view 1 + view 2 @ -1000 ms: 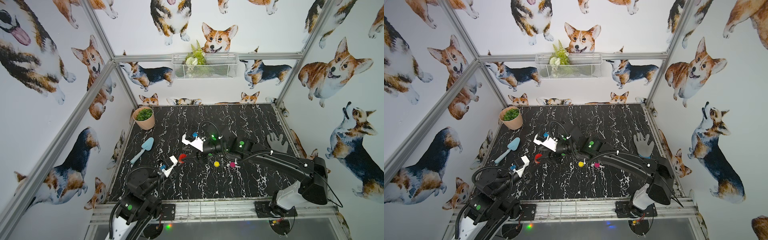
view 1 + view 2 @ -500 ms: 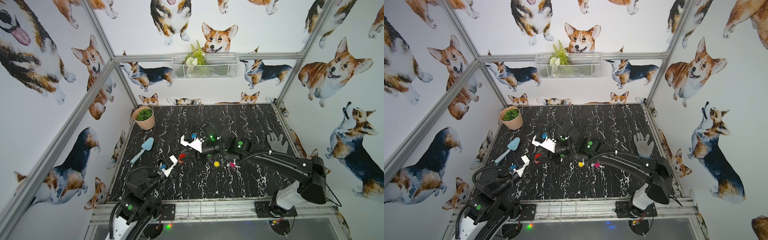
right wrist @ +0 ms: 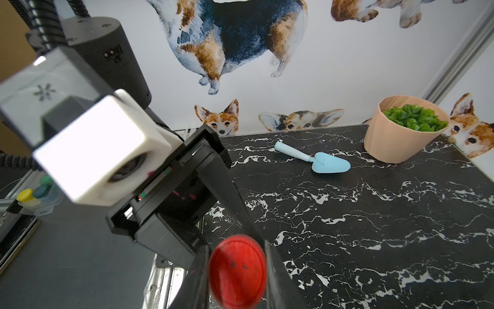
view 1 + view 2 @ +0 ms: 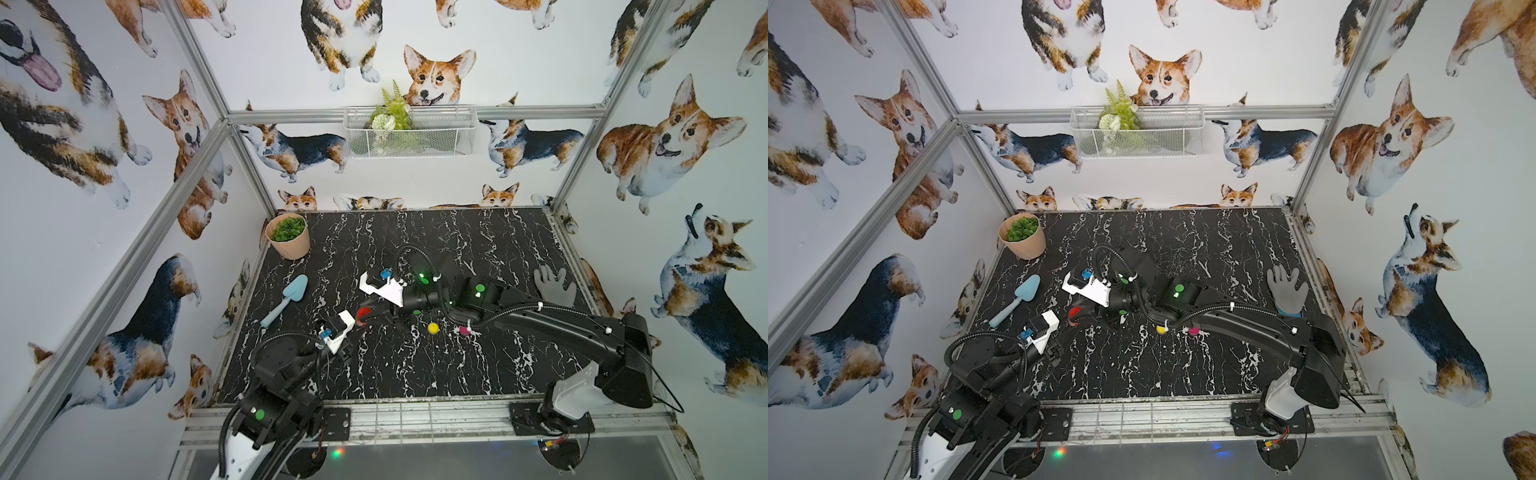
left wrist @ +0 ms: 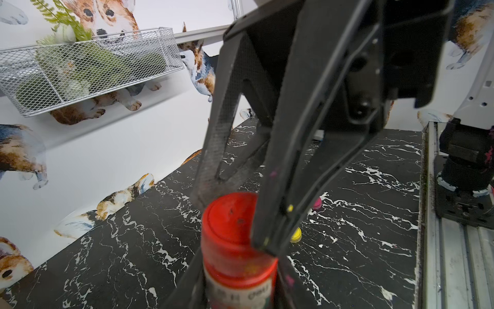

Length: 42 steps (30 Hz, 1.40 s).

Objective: Close the paint jar lid
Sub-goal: Screw the lid onto the paint jar.

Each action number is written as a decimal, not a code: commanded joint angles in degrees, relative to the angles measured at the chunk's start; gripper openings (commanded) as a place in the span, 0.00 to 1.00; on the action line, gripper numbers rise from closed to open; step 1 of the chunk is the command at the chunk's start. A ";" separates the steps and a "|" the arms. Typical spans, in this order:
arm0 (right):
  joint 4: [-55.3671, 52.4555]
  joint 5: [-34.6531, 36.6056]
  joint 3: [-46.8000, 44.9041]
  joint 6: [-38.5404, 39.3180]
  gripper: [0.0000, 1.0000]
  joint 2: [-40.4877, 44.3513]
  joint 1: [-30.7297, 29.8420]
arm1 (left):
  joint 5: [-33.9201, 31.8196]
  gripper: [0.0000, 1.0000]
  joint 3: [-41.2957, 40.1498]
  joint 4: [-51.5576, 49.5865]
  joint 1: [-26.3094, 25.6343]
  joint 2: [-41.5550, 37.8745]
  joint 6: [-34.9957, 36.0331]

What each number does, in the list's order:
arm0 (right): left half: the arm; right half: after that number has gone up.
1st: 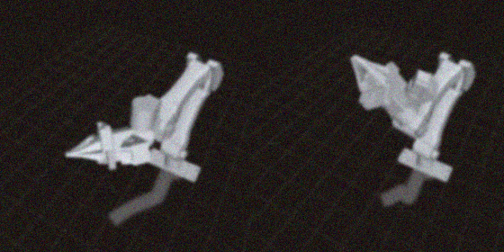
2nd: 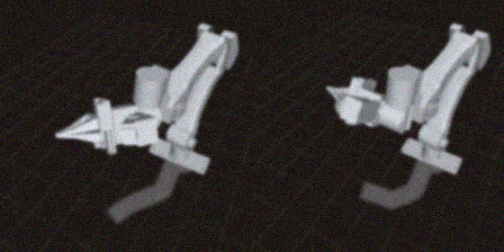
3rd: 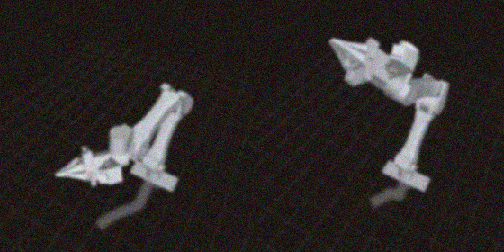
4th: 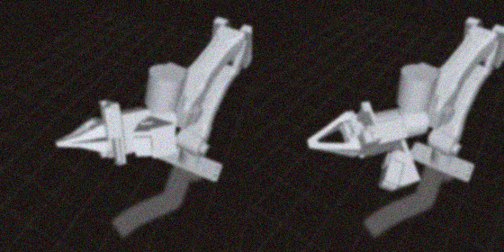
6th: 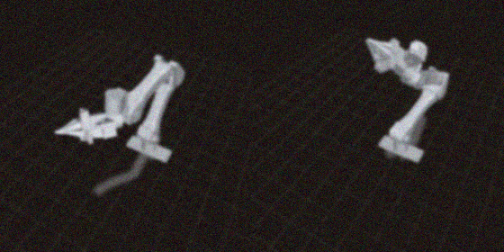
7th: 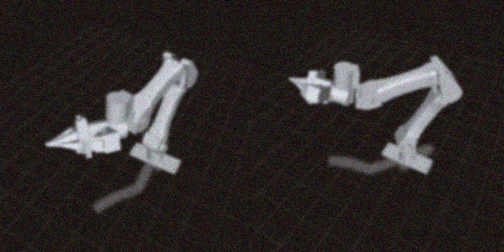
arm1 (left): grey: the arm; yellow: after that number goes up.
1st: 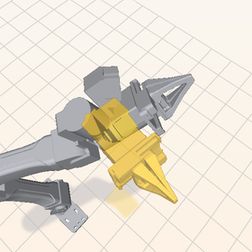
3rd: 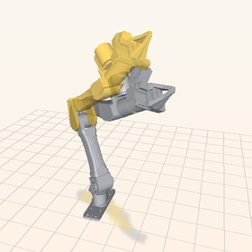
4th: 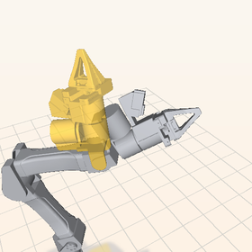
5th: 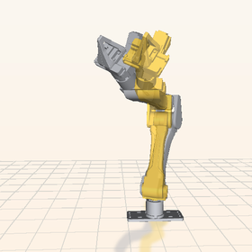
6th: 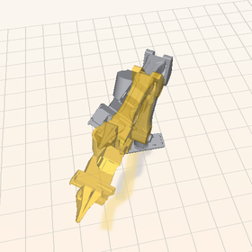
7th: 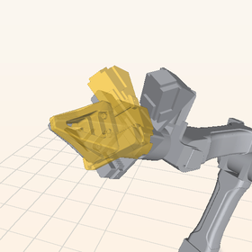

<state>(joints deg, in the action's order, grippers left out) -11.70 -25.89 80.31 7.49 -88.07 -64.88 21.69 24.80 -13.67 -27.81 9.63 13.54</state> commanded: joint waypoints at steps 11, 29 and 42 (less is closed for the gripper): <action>0.68 1.45 -1.16 -0.45 0.31 -0.12 -0.73 | -1.57 0.35 0.21 2.42 -0.05 -0.40 0.61; -1.49 9.42 1.81 0.16 0.61 -0.18 -3.51 | -2.09 0.35 0.29 2.16 -0.05 -0.23 0.87; -2.81 18.82 3.01 -0.54 0.46 -2.36 -4.63 | -2.53 0.35 0.34 2.16 -0.09 -0.40 1.05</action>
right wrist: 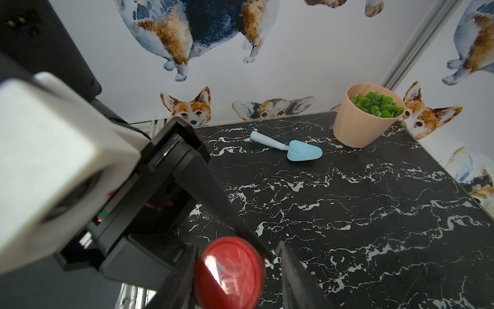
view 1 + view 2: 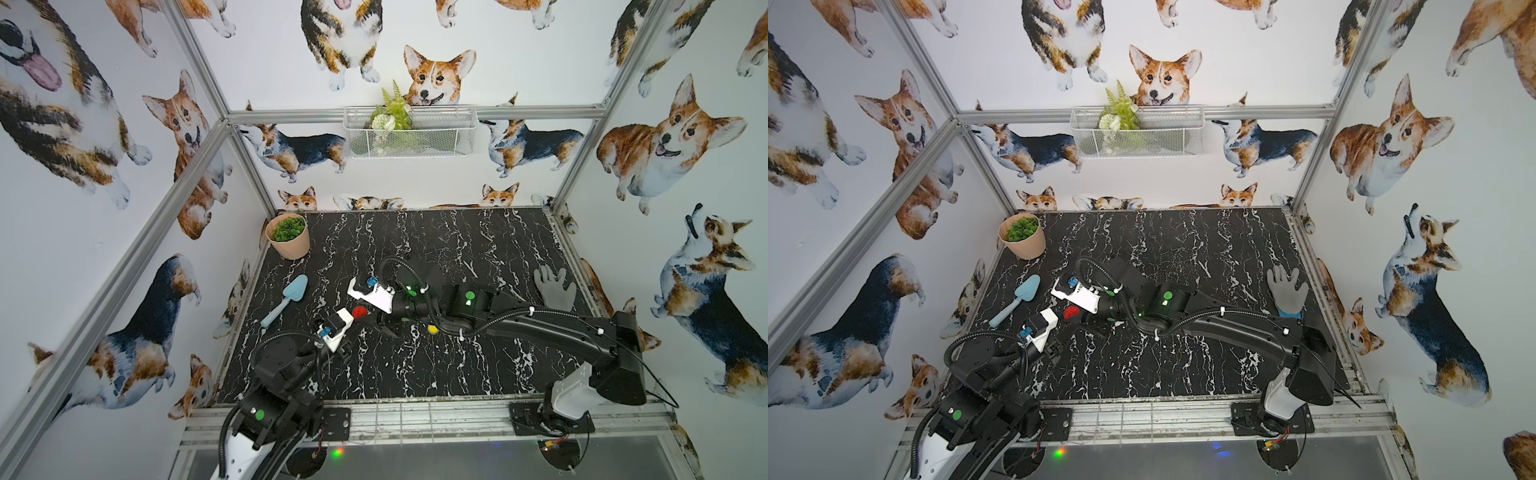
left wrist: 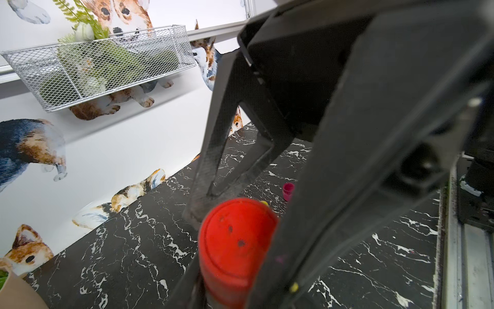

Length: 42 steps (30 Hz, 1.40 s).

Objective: Close the paint jar lid
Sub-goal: Screw the lid onto the paint jar.

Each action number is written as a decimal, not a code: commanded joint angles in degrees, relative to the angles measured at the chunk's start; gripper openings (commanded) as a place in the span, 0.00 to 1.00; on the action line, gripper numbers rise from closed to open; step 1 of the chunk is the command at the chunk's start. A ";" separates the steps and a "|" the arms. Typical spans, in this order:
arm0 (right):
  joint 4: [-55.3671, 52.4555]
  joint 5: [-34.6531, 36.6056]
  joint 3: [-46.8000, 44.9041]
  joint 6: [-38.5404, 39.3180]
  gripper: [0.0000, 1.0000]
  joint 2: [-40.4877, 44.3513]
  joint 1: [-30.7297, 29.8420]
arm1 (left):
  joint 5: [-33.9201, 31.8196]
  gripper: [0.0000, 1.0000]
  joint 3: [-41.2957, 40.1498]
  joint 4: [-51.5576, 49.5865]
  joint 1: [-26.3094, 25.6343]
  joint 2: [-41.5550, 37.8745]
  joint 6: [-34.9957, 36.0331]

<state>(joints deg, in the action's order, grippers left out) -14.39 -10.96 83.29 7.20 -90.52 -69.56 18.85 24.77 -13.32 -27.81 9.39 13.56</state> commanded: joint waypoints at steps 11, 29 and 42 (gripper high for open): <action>0.48 7.00 -0.67 -0.64 0.42 0.70 0.12 | 0.31 0.35 0.27 1.90 -0.05 -0.59 0.94; 2.75 2.99 -1.32 -1.23 0.55 1.31 0.90 | 0.92 0.34 0.27 1.81 -0.05 -0.53 1.29; 3.77 -3.08 -1.31 -1.66 0.54 2.01 1.62 | 0.84 0.34 0.27 1.73 -0.05 -0.26 1.29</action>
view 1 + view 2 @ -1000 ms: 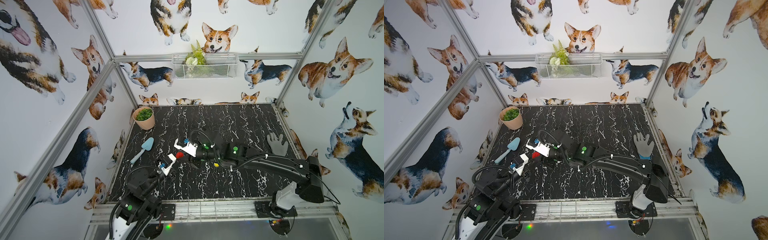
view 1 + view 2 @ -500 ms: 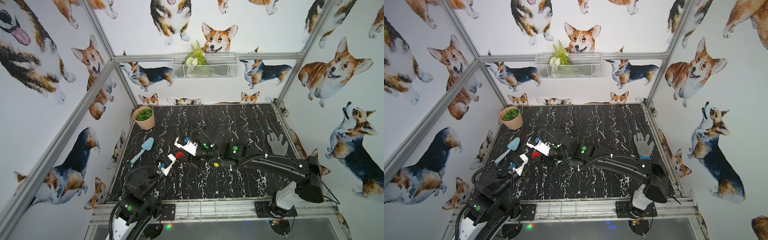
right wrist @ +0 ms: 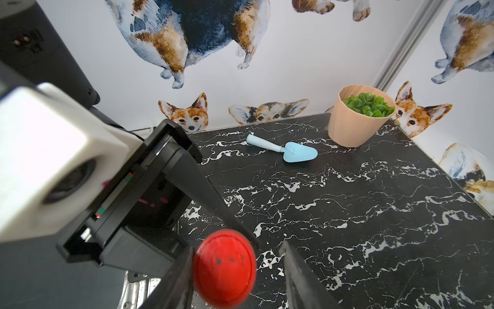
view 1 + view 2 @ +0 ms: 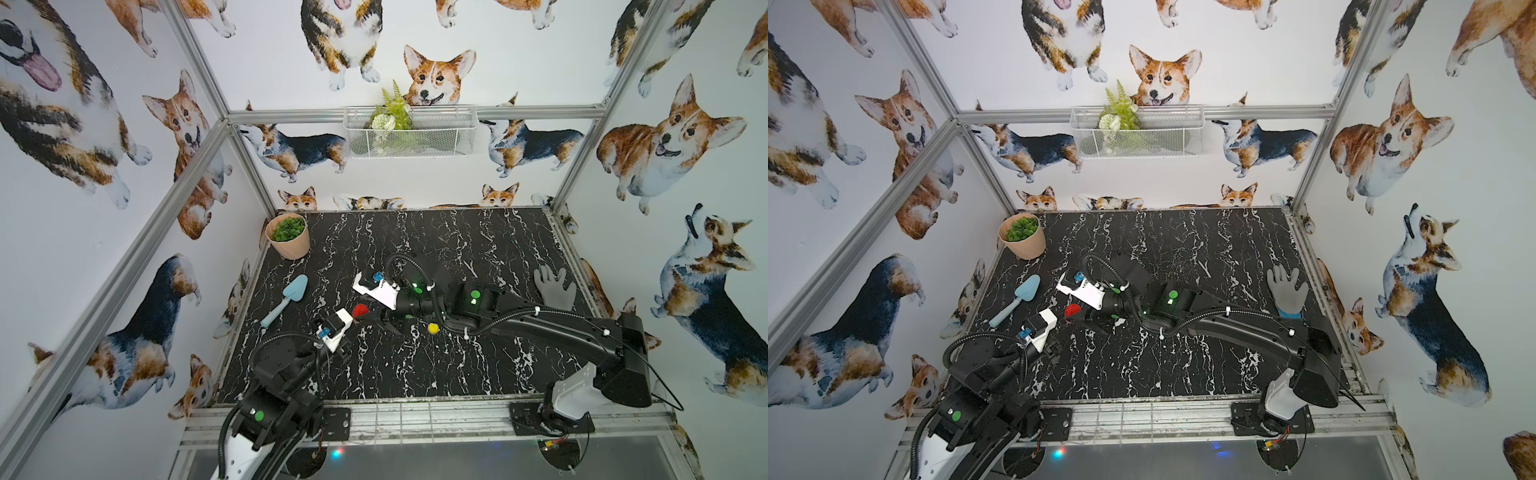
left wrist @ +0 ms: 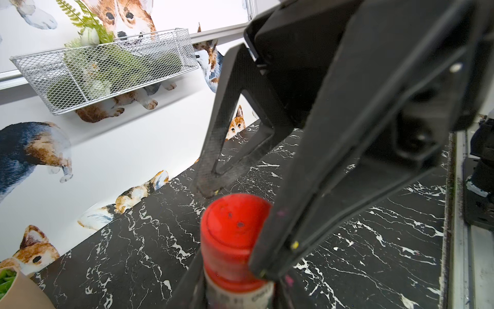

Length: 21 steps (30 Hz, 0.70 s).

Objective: Close the paint jar lid
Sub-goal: Screw the lid onto the paint jar.

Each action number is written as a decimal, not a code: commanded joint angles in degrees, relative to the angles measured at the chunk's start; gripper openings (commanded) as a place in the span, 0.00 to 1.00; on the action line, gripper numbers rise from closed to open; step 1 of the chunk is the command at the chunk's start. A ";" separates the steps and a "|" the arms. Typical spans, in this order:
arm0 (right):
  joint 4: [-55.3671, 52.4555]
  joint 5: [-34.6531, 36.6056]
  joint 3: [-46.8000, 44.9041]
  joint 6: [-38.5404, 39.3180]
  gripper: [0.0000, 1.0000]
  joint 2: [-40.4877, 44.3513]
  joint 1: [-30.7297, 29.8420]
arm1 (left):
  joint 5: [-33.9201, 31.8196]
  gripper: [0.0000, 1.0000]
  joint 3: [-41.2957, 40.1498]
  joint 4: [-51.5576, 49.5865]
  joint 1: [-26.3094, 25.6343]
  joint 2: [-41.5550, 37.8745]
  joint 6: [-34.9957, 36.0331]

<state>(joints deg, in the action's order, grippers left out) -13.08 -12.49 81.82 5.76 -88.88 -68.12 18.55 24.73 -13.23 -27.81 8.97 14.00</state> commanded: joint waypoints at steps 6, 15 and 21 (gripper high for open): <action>2.44 -1.90 0.40 -0.44 0.35 0.07 0.14 | 1.01 0.34 0.42 1.63 -0.07 0.08 0.85; 3.91 1.46 -1.28 -3.06 0.29 -0.37 0.17 | -1.98 0.34 0.72 1.46 -0.05 0.08 1.12; 5.56 9.45 -2.10 -6.66 0.27 -1.73 -0.15 | -5.79 0.33 1.11 1.68 -0.05 0.30 1.43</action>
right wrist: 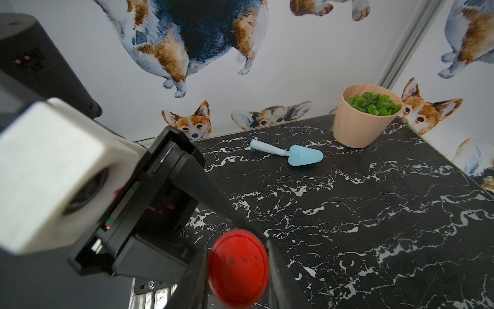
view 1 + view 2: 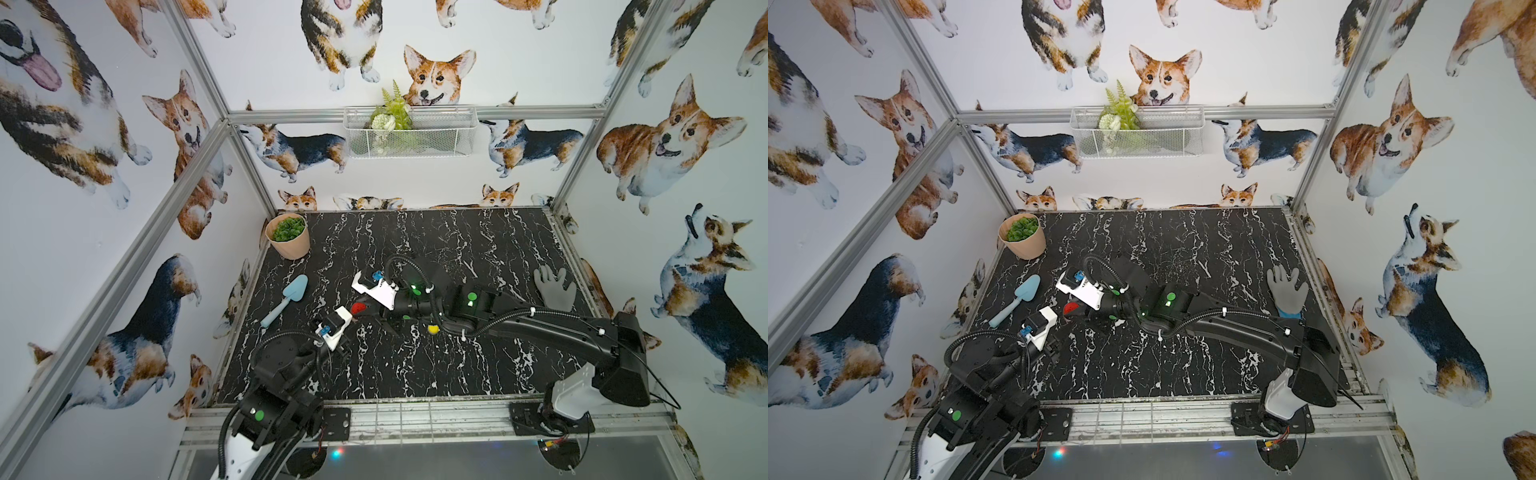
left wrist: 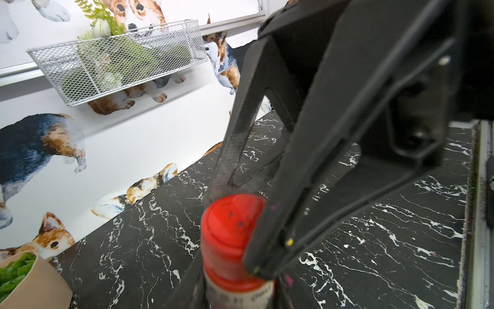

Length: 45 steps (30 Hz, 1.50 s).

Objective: Close the paint jar lid
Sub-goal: Screw the lid onto the paint jar.

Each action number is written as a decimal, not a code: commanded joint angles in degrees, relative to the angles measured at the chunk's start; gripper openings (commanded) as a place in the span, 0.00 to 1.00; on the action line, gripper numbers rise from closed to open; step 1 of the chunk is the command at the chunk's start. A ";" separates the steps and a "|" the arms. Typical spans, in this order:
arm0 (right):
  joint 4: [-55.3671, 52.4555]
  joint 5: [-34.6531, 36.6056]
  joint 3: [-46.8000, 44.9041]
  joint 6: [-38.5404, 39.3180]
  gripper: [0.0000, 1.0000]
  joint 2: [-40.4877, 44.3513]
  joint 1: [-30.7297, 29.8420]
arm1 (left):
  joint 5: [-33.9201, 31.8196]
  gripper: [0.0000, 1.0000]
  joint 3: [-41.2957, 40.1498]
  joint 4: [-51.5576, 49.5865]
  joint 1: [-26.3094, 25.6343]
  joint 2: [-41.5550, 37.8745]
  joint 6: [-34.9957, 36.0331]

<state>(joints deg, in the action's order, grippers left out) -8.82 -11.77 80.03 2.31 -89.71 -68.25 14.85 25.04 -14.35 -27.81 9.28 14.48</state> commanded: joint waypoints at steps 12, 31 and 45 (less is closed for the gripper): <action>0.73 18.73 4.39 -12.19 0.27 -8.87 -1.41 | -9.42 0.32 3.52 4.62 -0.05 4.35 2.77; 7.39 15.51 -0.97 -14.17 0.62 -4.46 -1.33 | -10.23 0.32 2.14 3.89 -0.05 5.31 2.13; 11.15 11.16 -15.23 -9.75 0.88 11.52 1.70 | -4.08 0.34 1.38 3.73 -0.07 3.90 0.87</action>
<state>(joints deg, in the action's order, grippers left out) 1.32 0.36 67.51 -9.13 -82.11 -68.38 5.48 26.89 -14.26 -27.81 14.24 15.84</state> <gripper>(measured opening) 0.880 0.336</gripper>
